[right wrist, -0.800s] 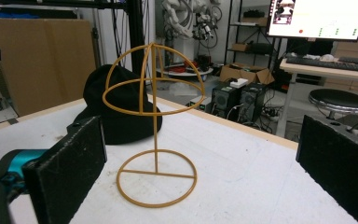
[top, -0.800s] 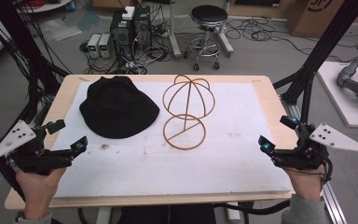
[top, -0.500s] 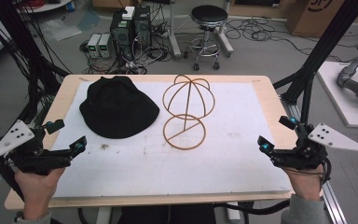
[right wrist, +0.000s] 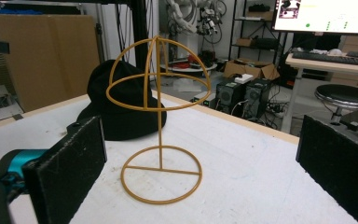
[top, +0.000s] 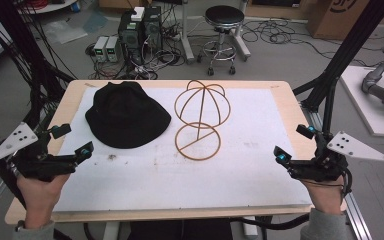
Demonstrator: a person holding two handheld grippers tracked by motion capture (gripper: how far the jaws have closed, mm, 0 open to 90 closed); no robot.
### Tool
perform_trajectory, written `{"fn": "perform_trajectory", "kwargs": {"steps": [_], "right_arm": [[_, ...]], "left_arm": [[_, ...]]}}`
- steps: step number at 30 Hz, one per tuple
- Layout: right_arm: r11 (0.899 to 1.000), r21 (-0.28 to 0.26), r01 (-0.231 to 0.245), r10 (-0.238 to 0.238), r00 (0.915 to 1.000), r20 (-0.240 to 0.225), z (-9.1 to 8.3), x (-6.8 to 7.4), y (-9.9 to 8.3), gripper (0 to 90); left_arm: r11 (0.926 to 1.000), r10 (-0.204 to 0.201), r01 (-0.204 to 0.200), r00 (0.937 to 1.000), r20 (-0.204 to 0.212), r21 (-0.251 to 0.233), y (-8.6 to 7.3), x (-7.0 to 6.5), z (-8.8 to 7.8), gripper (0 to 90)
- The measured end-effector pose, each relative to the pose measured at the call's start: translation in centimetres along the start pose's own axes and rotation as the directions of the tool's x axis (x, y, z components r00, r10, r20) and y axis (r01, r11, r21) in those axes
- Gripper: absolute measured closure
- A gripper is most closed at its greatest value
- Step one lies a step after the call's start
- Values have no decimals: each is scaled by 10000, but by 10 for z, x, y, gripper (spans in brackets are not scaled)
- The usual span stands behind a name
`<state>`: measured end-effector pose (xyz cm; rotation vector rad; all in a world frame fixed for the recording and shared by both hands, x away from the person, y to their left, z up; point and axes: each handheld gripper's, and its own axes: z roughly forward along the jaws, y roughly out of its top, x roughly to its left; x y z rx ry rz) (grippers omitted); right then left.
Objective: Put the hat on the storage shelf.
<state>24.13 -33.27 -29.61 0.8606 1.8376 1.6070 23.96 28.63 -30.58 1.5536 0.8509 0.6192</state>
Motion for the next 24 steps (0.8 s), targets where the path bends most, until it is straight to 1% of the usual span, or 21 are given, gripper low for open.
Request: {"fn": "perform_trajectory", "kwargs": {"steps": [2, 3, 4, 5, 6, 7, 8, 9, 11, 13, 14, 15, 16, 17, 18, 19, 20, 21, 23, 24], "right_arm": [[9999, 154, -16, 15, 10000, 44, 0, 0, -2, 11], [9997, 223, -64, 62, 10000, 68, 1, -1, -4, 11], [9996, 257, -79, 78, 10000, 40, 1, -2, -6, 11], [9994, 311, -130, 128, 9999, 61, 1, -3, -7, 11], [9992, 359, -159, 156, 9998, 86, 1, -3, -9, 11], [9993, 344, -162, 158, 9998, 92, 1, -3, -9, 11], [9992, 352, -170, 168, 9998, 85, 1, -3, -10, 11], [9992, 352, -170, 168, 9998, 85, 1, -3, -10, 11], [9992, 355, -203, 201, 9998, 65, -1, -2, -10, 11], [9992, 321, -242, 240, 9997, 63, -3, -1, -10, 11], [9993, 294, -242, 242, 9997, 24, -5, 0, -10, 11], [9993, 294, -242, 242, 9997, 24, -5, 0, -10, 11], [9993, 302, -210, 209, 9998, 18, -7, 0, -10, 11], [9991, 344, -231, 229, 9997, 39, -7, 0, -10, 11], [9989, 395, -236, 234, 9997, 38, -8, 0, -10, 11], [9991, 369, -215, 212, 9998, 69, -9, 0, -10, 11], [9989, 391, -249, 247, 9997, 68, -10, 0, -9, 11], [9989, 372, -269, 266, 9996, 61, -11, 0, -9, 11], [9988, 423, -231, 228, 9997, 78, -12, 0, -9, 11], [9988, 423, -231, 228, 9997, 78, -12, 0, -9, 11]], "left_arm": [[10000, -11, 11, 10000, 72, 34, 2, 4, 4, 53], [9999, 63, -64, 9999, 139, 97, 3, 7, 10, 53], [9999, 63, -64, 9999, 139, 97, 3, 7, 10, 53], [9998, -48, 43, 9997, 256, 192, 5, 13, 17, 53], [9997, -47, 41, 9996, 267, 227, 6, 16, 21, 53], [9997, -47, 41, 9996, 267, 227, 6, 16, 21, 54], [9996, -5, -1, 9997, 230, 276, 10, 21, 27, 54], [9996, -5, -1, 9997, 230, 276, 10, 21, 27, 54], [9995, 52, -59, 9997, 221, 310, 15, 26, 34, 54], [9992, 199, -205, 9997, 171, 343, 20, 30, 40, 54], [9982, 317, -326, 9993, 202, 499, 25, 35, 47, 54], [9982, 317, -326, 9993, 202, 499, 25, 35, 47, 53], [9980, 296, -306, 9994, 182, 556, 26, 37, 51, 53], [9973, 290, -310, 9991, 308, 667, 29, 42, 59, 53], [9973, 290, -310, 9991, 308, 667, 29, 42, 59, 53], [9972, 111, -140, 9991, 398, 733, 29, 48, 66, 53], [9967, 112, -145, 9991, 421, 796, 29, 52, 70, 53], [9967, 112, -145, 9991, 421, 796, 29, 52, 70, 53], [9959, -120, 70, 9984, 548, 902, 27, 59, 78, 53], [9954, -211, 159, 9983, 549, 943, 26, 63, 82, 53]]}}
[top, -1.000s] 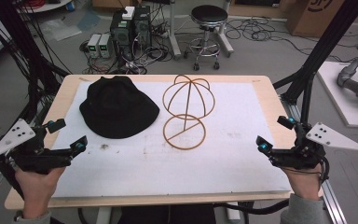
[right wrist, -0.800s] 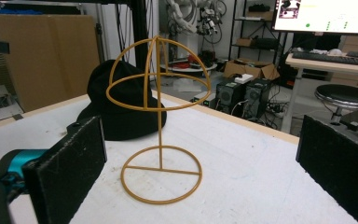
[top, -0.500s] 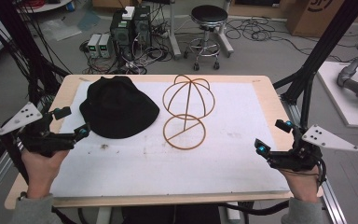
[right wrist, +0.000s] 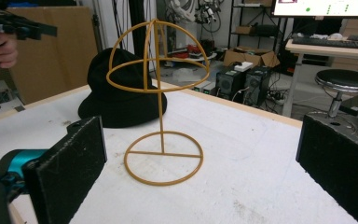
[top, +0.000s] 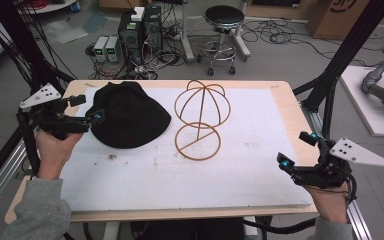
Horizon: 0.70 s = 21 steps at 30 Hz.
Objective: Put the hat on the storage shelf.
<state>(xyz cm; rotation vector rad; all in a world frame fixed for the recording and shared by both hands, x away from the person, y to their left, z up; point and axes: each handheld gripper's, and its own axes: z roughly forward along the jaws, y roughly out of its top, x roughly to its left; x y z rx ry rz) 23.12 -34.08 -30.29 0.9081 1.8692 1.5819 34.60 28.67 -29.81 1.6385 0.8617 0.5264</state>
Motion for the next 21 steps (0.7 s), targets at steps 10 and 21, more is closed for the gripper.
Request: {"fn": "perform_trajectory", "kwargs": {"steps": [10, 21], "right_arm": [[9998, -109, -143, 147, 9992, 376, -14, 4, -2, 11], [9995, -130, -280, 285, 9987, 423, -23, 8, -2, 11]], "left_arm": [[9982, -320, 305, 9991, 289, 509, 1, 35, 43, 71], [9930, 191, -262, 9979, 617, 1154, 14, 63, 79, 87]]}}
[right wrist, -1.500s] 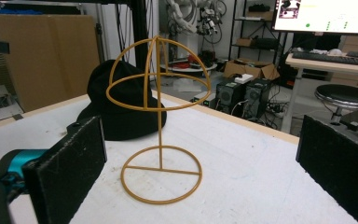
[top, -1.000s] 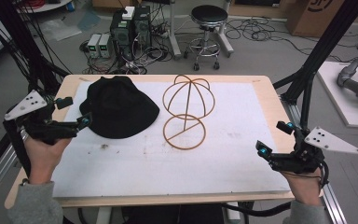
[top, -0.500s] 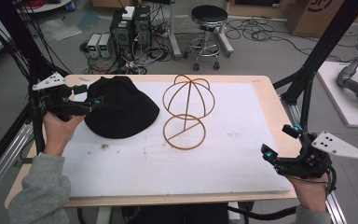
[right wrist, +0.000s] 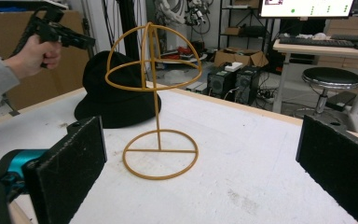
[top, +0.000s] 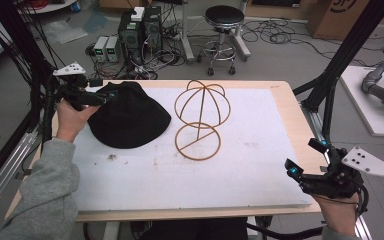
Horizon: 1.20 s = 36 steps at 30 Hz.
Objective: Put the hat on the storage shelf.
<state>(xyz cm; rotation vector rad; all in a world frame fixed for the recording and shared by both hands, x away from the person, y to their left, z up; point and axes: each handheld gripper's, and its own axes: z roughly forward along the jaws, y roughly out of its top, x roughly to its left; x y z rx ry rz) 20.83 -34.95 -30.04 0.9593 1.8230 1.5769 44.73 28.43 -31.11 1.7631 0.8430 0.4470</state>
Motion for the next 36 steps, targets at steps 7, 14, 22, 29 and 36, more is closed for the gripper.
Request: {"fn": "perform_trajectory", "kwargs": {"steps": [7, 14, 22, 29, 36], "right_arm": [[9998, 136, -112, 111, 9999, 76, -4, 0, -4, 11], [9998, 138, -170, 168, 9997, 161, -7, -1, -6, 11], [9994, 222, -262, 259, 9995, 171, -9, 0, -10, 11], [9993, 195, -316, 312, 9993, 186, -11, -2, -15, 11], [9991, 184, -389, 387, 9992, 96, -10, -5, -17, 11]], "left_arm": [[9993, -210, 211, 9998, -40, 322, -5, 17, 22, 102], [9993, -245, 253, 9992, -301, 276, -8, 22, 33, 274], [9972, -104, 127, 9994, -324, 735, -13, 25, 51, 573], [9949, -252, 271, 9995, -207, 976, -14, 25, 51, 856], [9936, -277, 326, 9985, -465, 1080, -7, 18, 39, 878]]}}
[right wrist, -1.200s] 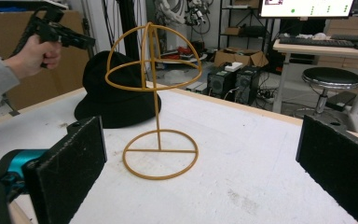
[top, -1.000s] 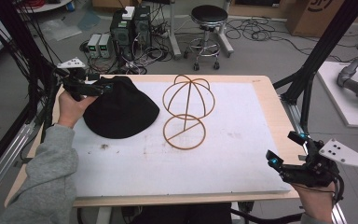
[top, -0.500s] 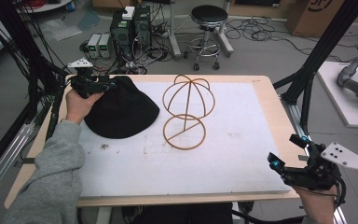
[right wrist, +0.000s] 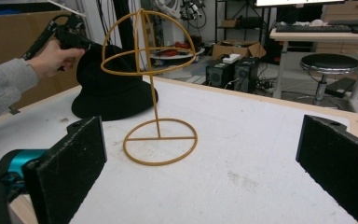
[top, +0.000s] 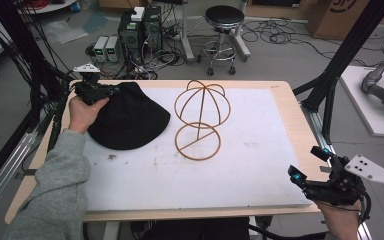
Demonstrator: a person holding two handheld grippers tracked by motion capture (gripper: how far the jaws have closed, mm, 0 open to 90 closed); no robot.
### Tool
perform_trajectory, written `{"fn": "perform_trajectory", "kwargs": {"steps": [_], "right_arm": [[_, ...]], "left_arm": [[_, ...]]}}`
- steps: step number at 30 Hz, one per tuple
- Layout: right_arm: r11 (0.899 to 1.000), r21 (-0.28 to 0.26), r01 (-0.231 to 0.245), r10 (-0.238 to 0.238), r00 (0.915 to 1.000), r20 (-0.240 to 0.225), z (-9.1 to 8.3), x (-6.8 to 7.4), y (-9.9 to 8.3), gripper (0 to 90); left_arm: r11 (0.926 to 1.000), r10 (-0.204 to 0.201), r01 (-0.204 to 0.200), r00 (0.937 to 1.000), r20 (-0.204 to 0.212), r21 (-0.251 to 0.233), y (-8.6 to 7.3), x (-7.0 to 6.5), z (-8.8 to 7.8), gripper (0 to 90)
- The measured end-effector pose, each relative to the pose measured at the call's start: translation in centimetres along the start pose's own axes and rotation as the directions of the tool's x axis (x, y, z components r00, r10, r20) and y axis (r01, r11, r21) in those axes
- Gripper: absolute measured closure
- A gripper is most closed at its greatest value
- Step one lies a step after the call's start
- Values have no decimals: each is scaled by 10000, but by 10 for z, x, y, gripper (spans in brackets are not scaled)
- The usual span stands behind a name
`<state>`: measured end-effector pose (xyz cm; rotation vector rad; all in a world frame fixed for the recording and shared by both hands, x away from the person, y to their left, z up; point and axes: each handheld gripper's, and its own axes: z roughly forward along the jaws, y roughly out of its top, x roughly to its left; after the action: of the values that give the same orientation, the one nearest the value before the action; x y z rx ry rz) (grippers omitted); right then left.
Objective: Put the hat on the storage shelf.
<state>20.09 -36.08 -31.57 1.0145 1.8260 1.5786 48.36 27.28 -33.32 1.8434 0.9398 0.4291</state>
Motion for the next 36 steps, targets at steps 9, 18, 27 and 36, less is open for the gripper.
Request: {"fn": "perform_trajectory", "kwargs": {"steps": [9, 18, 27, 36], "right_arm": [[10000, -36, 84, -85, 9994, -326, 6, -2, 5, 11], [9998, -84, 204, -210, 9969, -761, 20, -4, 10, 11], [9995, -270, 163, -192, 9934, -1132, 31, -8, 16, 11], [9984, -563, 3, -74, 9921, -1256, 34, -14, 19, 11]], "left_arm": [[9941, -90, 127, 9993, 350, -1079, 17, -13, -54, 881], [9913, 348, -195, 9927, 1158, -1305, 40, -30, -108, 880], [9818, 970, -634, 9778, 1856, -1792, 79, -56, -153, 880], [9681, 1570, -978, 9543, 2542, -2306, 117, -85, -172, 880]]}}
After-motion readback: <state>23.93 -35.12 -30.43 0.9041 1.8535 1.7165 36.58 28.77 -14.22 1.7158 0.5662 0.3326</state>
